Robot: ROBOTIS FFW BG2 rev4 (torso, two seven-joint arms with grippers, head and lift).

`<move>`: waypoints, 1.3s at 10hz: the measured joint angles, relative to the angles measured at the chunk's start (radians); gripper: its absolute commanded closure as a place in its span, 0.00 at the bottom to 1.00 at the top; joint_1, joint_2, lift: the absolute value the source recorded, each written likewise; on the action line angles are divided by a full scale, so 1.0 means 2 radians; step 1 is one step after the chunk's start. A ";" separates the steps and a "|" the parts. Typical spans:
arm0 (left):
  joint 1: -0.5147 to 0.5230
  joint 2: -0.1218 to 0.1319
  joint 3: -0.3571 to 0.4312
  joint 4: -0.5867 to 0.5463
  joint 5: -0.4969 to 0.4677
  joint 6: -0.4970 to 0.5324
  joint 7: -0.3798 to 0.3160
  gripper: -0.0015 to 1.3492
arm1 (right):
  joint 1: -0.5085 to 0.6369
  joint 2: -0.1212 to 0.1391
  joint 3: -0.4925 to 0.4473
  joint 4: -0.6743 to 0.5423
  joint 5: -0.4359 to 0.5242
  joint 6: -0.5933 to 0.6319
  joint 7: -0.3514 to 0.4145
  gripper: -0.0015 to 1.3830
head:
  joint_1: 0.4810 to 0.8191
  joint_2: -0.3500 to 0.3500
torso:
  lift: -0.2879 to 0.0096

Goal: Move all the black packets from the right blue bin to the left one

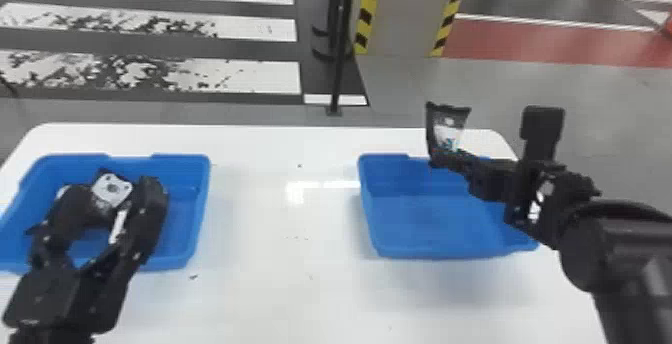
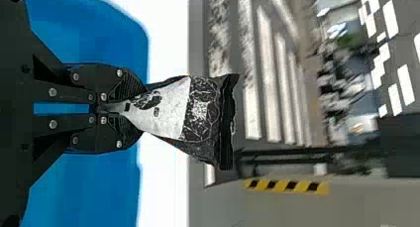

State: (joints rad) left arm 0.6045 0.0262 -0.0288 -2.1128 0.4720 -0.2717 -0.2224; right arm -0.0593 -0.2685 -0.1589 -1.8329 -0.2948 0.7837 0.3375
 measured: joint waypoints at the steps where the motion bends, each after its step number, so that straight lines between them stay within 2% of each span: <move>1: -0.001 0.000 -0.002 0.002 0.000 -0.005 0.000 0.10 | 0.004 -0.001 0.027 -0.005 -0.029 -0.056 0.016 0.79 | 0.63 0.40 | 0.50; 3: -0.006 0.003 -0.011 0.007 0.000 -0.002 0.000 0.10 | 0.006 -0.012 0.115 -0.023 -0.095 -0.122 0.032 0.79 | 0.63 0.60 | 0.50; 4: -0.008 0.004 -0.015 0.008 0.001 0.001 0.000 0.10 | 0.006 -0.017 0.167 -0.030 -0.131 -0.136 0.034 0.79 | 0.63 0.65 | 0.50; 5: -0.009 0.004 -0.016 0.009 0.002 0.001 0.000 0.10 | 0.005 -0.020 0.210 -0.034 -0.152 -0.144 0.034 0.79 | 0.63 0.75 | 0.50; 7: -0.010 0.004 -0.016 0.013 0.001 -0.002 0.000 0.09 | -0.004 -0.022 0.269 -0.040 -0.160 -0.150 0.034 0.79 | 0.63 0.88 | 0.50; 10: -0.012 0.004 -0.017 0.016 0.001 -0.008 0.000 0.09 | -0.013 -0.026 0.329 -0.048 -0.188 -0.141 0.033 0.79 | 0.63 0.99 | 0.50; 13: -0.013 0.005 -0.019 0.016 0.001 -0.012 0.000 0.09 | -0.027 -0.031 0.371 -0.046 -0.208 -0.132 0.031 0.79 | 0.63 1.00 | 0.50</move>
State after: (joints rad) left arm 0.5784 0.0352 -0.0674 -2.0801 0.4746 -0.2965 -0.2224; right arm -0.1128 -0.3301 0.5832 -1.9240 -0.7104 0.5199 0.3996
